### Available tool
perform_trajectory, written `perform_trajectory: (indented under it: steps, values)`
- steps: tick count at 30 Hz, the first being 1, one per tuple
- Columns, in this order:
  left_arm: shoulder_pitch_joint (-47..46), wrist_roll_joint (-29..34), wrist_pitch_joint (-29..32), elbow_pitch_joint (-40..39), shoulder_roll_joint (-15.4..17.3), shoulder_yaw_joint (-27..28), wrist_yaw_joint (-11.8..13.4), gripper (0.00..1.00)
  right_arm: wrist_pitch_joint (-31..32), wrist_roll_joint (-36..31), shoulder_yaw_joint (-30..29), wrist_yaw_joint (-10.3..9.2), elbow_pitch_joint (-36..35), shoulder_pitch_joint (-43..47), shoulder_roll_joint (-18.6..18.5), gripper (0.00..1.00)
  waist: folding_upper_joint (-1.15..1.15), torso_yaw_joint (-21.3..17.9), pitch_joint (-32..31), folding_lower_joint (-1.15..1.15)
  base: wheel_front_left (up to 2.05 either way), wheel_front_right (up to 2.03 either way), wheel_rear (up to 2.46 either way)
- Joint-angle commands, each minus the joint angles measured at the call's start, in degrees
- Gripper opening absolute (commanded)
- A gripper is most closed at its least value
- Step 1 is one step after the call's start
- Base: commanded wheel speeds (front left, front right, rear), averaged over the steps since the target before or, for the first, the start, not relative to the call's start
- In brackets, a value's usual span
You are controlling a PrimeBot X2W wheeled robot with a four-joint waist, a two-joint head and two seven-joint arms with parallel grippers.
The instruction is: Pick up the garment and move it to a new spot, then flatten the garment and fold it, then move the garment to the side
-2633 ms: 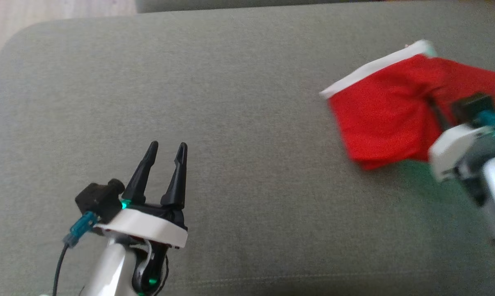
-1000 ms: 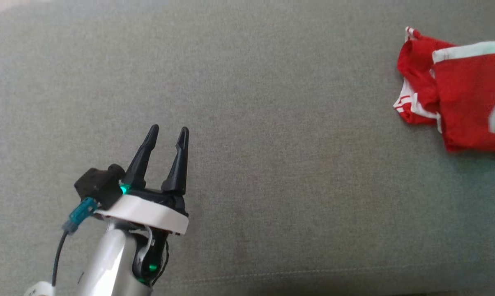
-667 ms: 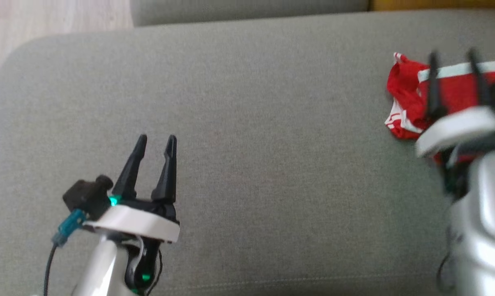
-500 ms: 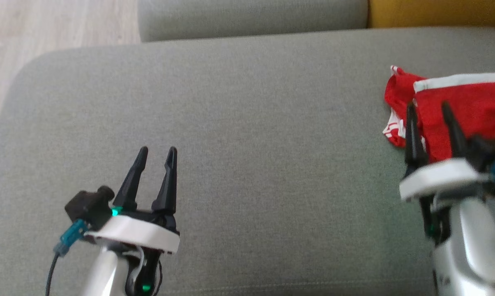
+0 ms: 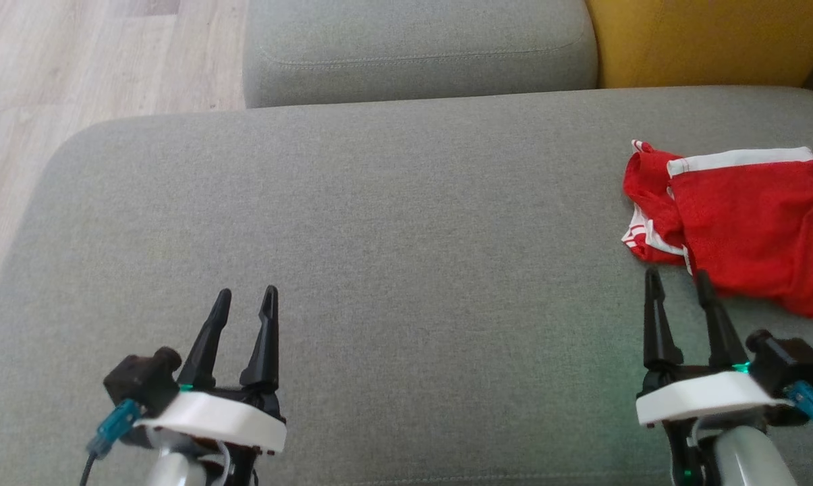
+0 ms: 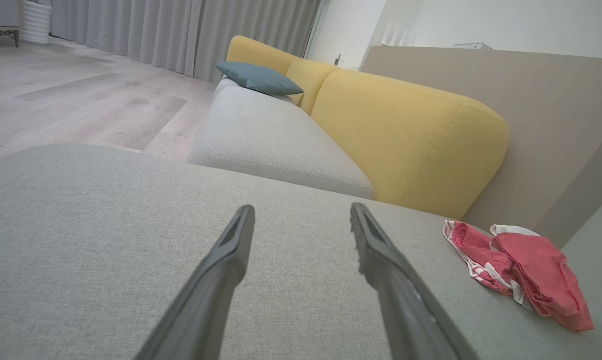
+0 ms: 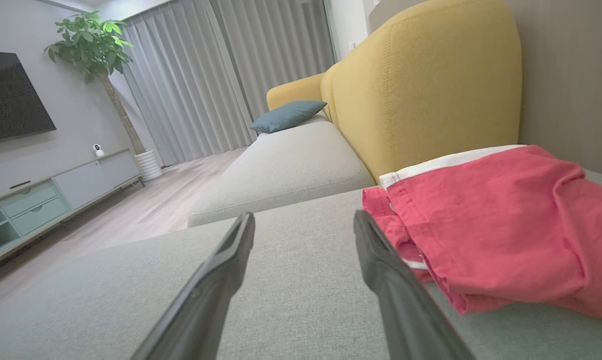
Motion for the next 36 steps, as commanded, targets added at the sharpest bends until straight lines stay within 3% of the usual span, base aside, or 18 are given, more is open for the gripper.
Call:
perform_trajectory:
  steps: [1, 12, 36]
  values:
    - [-1.6, 0.6, -0.7, -2.0, 0.3, 1.9, 0.3, 1.00, -0.7, 0.4, 1.8, 0.21, -2.2, -1.2, -0.2, 1.00, 0.00, 0.0, -0.1, 0.00, 0.00, 0.00, 0.00]
    - [-1.3, 2.4, -0.7, -3.5, 0.3, 2.5, 1.9, 1.00, -0.8, 0.8, 1.2, 0.21, -2.8, -1.4, -0.2, 1.00, 0.00, 0.0, 0.2, 0.00, 0.00, 0.00, 0.00]
    - [-0.1, 2.0, -0.7, -3.9, 0.3, 4.5, 1.6, 1.00, -0.8, 0.8, 2.0, 0.21, -1.7, -1.6, -0.2, 1.00, 0.00, -0.1, 0.3, 0.00, 0.00, 0.00, 0.00]
